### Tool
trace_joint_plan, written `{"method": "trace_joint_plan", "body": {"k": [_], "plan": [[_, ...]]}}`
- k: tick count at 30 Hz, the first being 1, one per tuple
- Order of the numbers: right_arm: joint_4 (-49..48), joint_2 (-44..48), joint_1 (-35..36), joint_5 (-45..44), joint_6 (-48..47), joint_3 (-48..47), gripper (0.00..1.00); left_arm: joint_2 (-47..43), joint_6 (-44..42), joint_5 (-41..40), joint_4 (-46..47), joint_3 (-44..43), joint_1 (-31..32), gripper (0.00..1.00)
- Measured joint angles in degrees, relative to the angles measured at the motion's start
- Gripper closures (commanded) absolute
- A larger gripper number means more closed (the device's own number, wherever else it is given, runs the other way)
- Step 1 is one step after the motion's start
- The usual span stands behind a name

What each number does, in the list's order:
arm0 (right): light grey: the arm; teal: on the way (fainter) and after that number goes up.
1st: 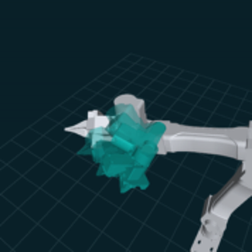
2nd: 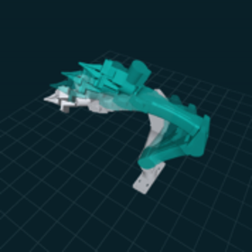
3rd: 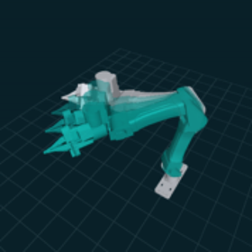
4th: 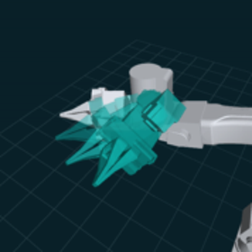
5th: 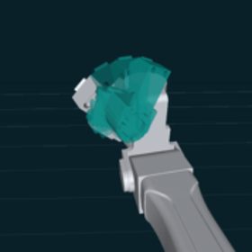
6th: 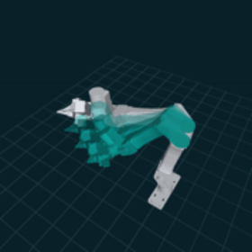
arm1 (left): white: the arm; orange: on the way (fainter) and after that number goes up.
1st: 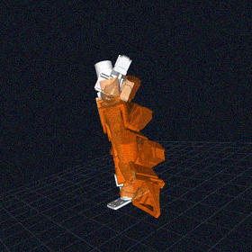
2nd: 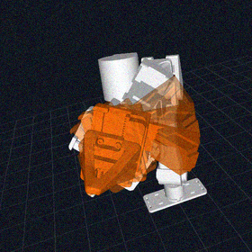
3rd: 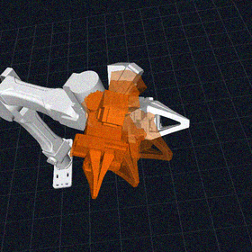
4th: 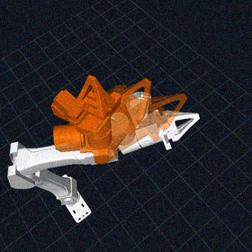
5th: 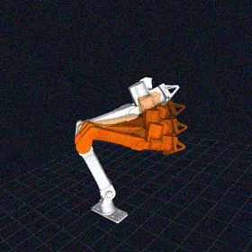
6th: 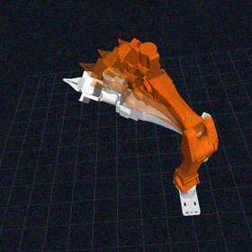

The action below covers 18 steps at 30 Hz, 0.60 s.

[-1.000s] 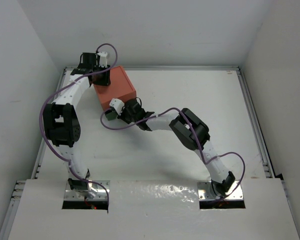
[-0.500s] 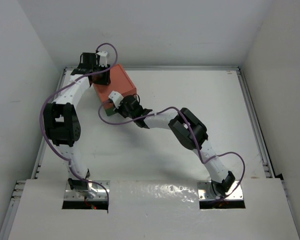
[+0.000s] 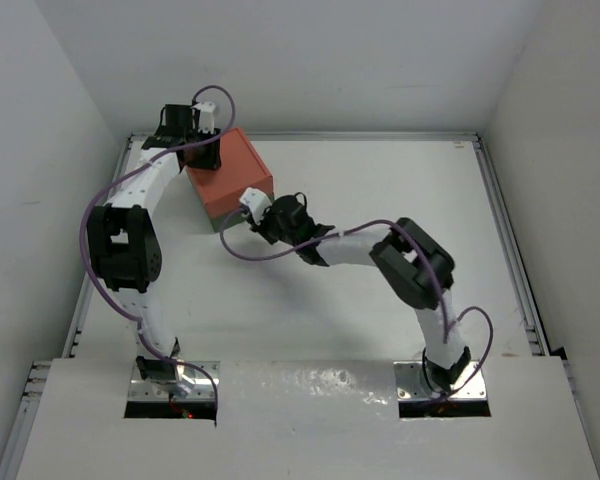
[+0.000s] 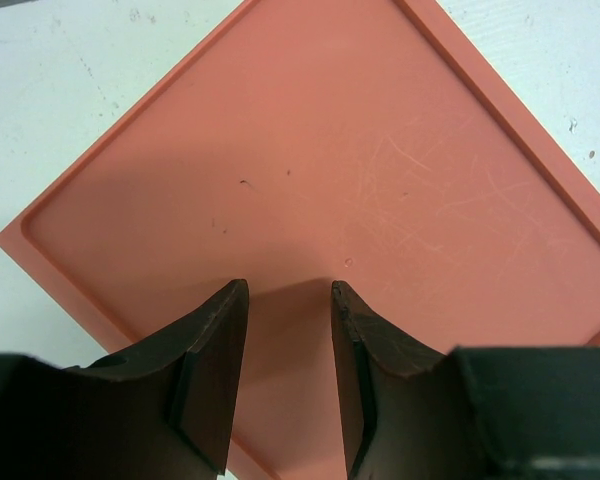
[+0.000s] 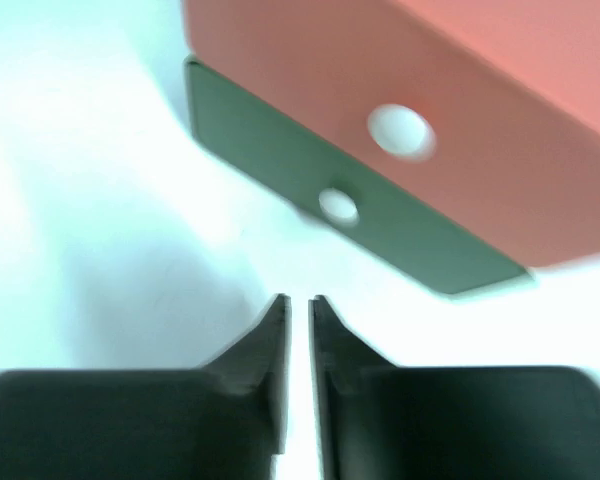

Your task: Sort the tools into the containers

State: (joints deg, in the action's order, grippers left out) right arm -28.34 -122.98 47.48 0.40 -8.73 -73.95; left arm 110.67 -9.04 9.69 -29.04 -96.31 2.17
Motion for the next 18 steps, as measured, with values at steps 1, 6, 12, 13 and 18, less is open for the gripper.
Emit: {"method": "trace_joint_plan", "body": {"k": [1, 6, 12, 13, 18], "plan": [[0.2, 3.5, -0.1, 0.9, -0.1, 3.0, 0.77, 0.1, 0.0, 0.0, -0.2, -0.1, 0.0, 0.64], [4.2, 21.8, -2.7, 3.3, 0.9, 11.8, 0.46, 0.1, 0.0, 0.1, -2.2, -1.2, 0.0, 0.64], [20.3, 29.9, -19.2, 1.1, 10.0, 9.4, 0.17, 0.2, 0.3, 0.8, -5.9, -2.8, -0.3, 0.64], [22.5, 30.0, -21.8, 0.0, 11.4, 9.2, 0.15, 0.2, 0.3, 0.9, -6.4, -3.0, -0.4, 0.64], [36.9, 30.0, -39.2, -4.5, 22.9, 9.4, 0.13, 0.0, 0.7, 2.1, -8.7, -5.6, -3.2, 0.63]]}}
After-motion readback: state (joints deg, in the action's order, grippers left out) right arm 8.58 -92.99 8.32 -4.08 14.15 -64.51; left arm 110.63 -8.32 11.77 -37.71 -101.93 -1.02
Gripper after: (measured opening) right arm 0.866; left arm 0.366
